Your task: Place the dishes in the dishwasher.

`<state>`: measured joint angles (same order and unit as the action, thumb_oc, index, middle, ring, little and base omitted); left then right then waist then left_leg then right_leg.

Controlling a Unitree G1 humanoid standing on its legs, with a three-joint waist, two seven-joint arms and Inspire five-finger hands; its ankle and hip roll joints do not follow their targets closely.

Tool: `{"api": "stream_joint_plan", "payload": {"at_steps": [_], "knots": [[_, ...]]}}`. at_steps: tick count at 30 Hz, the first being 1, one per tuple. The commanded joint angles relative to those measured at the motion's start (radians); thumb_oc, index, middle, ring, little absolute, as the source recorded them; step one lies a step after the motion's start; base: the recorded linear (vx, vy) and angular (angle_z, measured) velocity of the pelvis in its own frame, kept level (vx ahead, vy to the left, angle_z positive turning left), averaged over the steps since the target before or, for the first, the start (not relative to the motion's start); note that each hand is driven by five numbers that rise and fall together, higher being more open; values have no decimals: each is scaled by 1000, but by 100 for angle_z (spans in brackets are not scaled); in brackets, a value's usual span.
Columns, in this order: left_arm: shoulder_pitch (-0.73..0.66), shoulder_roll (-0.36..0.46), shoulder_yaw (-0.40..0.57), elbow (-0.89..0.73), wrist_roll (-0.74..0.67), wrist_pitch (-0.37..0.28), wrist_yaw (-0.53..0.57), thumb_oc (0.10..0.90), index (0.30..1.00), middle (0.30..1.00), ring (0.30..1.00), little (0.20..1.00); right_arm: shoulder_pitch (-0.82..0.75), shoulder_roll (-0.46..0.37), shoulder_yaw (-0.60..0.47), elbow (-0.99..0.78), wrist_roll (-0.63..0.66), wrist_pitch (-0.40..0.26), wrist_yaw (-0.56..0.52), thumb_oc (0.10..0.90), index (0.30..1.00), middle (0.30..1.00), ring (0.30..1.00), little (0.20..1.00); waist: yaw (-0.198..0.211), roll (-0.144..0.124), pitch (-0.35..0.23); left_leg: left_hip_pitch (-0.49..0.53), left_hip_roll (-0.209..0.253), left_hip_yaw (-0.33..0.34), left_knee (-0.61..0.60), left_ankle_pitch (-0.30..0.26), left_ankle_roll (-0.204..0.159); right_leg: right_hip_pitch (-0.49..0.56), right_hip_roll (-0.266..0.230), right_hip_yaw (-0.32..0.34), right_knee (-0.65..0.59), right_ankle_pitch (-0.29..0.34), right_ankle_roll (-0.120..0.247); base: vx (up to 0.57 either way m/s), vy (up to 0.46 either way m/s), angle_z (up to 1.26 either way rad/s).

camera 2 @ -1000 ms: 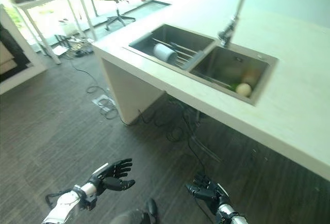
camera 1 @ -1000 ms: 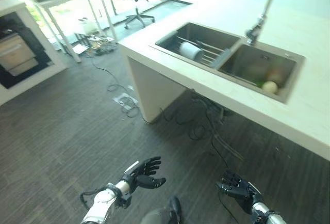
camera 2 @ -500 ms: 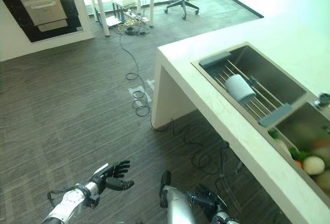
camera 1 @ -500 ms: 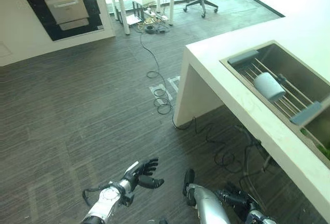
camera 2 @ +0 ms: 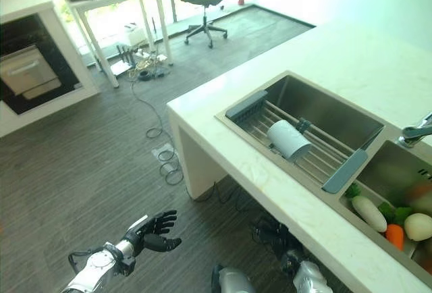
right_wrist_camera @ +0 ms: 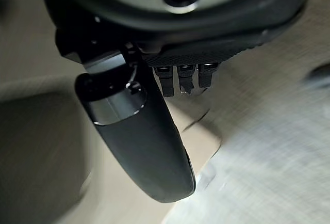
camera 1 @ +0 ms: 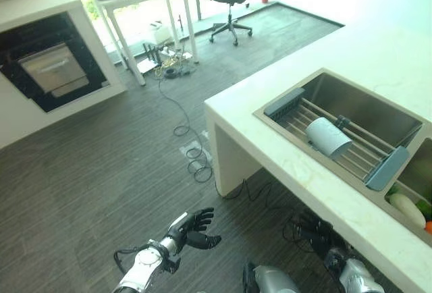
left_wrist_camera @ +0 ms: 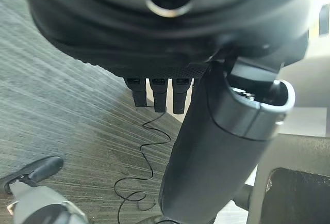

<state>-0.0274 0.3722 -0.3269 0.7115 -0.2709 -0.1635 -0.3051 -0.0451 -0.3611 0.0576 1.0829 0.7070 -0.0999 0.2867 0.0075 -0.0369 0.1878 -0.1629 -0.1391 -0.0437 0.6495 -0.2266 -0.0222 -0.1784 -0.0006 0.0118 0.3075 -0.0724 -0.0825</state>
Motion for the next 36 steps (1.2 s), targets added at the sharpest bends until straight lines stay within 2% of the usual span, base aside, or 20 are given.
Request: {"api": "stream_joint_plan", "payload": {"at_steps": [1,3,6,9,12,14,16,17,18,20,22,24,27,29,31,34,36], "knots": [[-13,17,48,-104,-43,-101,-30,800,900,900,900,900,-28,-54,1,-67,-16,-44,46,800,900,900,900,900,11,24,11,74,2,-68,-350,52,32,99,-9,-21,-8,-114,165,24,133,-168],[-11,24,50,-103,-37,-96,-42,800,900,900,900,900,-25,-49,-2,-69,-5,-42,35,800,900,900,900,900,-1,35,3,72,14,-65,-350,27,39,89,-6,-26,-8,-110,166,-10,124,-167],[-25,30,44,-81,-11,-93,-56,800,900,900,900,900,-18,-34,-4,-55,-46,-75,33,800,900,900,900,900,-30,56,-13,74,22,-57,-350,-12,48,59,-11,-41,-8,-96,181,-26,171,-48],[-22,38,41,-57,-5,-92,-55,800,900,900,900,900,-9,-29,-16,-42,-55,-94,43,800,900,900,900,900,-45,59,-24,86,28,-26,-350,-32,57,41,-24,-47,-8,-87,196,9,151,-100],[-15,44,38,-27,-10,-87,-55,800,900,900,900,900,0,-33,-38,-20,-39,-98,52,800,900,900,900,900,-63,55,-26,101,39,33,-350,-48,68,39,-35,-65,-8,-81,206,-2,144,-79],[-9,38,39,-12,-20,-78,-42,800,900,900,900,900,0,-26,-41,-15,-45,-89,56,800,900,900,900,900,-62,54,-26,103,46,65,-350,-51,71,39,-44,-97,-8,-77,207,-25,78,-66],[15,14,65,49,-44,-52,-23,800,900,900,900,900,-11,2,-36,3,-64,-75,47,800,900,900,900,900,-42,58,-19,116,94,163,-350,-61,66,49,-104,-242,-8,-50,225,-33,24,-145],[19,8,70,61,-42,-40,-9,800,900,900,900,900,-12,7,-37,5,-62,-75,46,800,900,900,900,900,-39,61,-18,114,104,173,-350,-59,66,55,-113,-257,-8,-50,227,-23,-45,-137],[19,-2,76,90,-19,-9,35,800,900,900,900,900,-13,13,-41,10,-53,-80,42,800,900,900,900,900,-37,67,-17,110,116,179,-350,-56,69,68,-125,-260,-8,-53,230,-3,-60,-81],[14,-16,82,154,0,9,75,800,900,900,900,900,-16,21,-44,17,-42,-84,43,800,900,900,900,900,-42,71,-17,108,122,170,-350,-53,74,79,-133,-240,-8,-51,233,23,-109,-21],[4,-35,98,226,-15,45,109,800,900,900,900,900,-14,30,-47,12,-26,-89,44,800,900,900,900,900,-47,68,-20,103,126,160,-350,-52,77,86,-143,-206,-8,-63,237,40,-178,0],[1,-58,123,274,-80,115,158,800,900,900,900,900,-12,34,-47,5,-21,-84,41,800,900,900,900,900,-45,58,-26,102,126,162,-350,-56,73,82,-155,-189,-8,-72,241,45,-183,-1],[19,-88,215,341,-139,161,237,800,900,900,900,900,-14,42,-46,18,-50,-75,32,800,900,900,900,900,-19,42,-42,105,137,184,-350,-59,55,73,-182,-213,-8,-85,248,89,-201,-11],[34,-95,253,353,-146,183,275,800,900,900,900,900,-15,42,-44,17,-53,-76,30,800,900,900,900,900,-10,40,-44,104,149,186,-350,-52,45,75,-177,-216,-8,-93,244,116,-199,-18],[63,-84,302,342,-160,224,326,800,900,900,900,900,3,33,-55,-12,-55,-59,13,800,900,900,900,900,-7,44,-44,100,171,195,-350,-42,29,87,-167,-232,-8,-111,234,131,-211,-16],[78,-59,347,315,-218,242,382,800,900,900,900,900,25,9,-82,-19,-53,-37,5,800,900,900,900,900,-14,55,-39,94,195,201,-350,-22,6,94,-154,-240,-8,-130,216,85,-147,-1],[85,-40,376,312,-230,234,419,800,900,900,900,900,44,-7,-111,-8,-75,-33,21,800,900,900,900,900,-17,58,-30,110,194,206,-350,-13,-5,106,-154,-248,-8,-142,209,96,-100,10]]}}
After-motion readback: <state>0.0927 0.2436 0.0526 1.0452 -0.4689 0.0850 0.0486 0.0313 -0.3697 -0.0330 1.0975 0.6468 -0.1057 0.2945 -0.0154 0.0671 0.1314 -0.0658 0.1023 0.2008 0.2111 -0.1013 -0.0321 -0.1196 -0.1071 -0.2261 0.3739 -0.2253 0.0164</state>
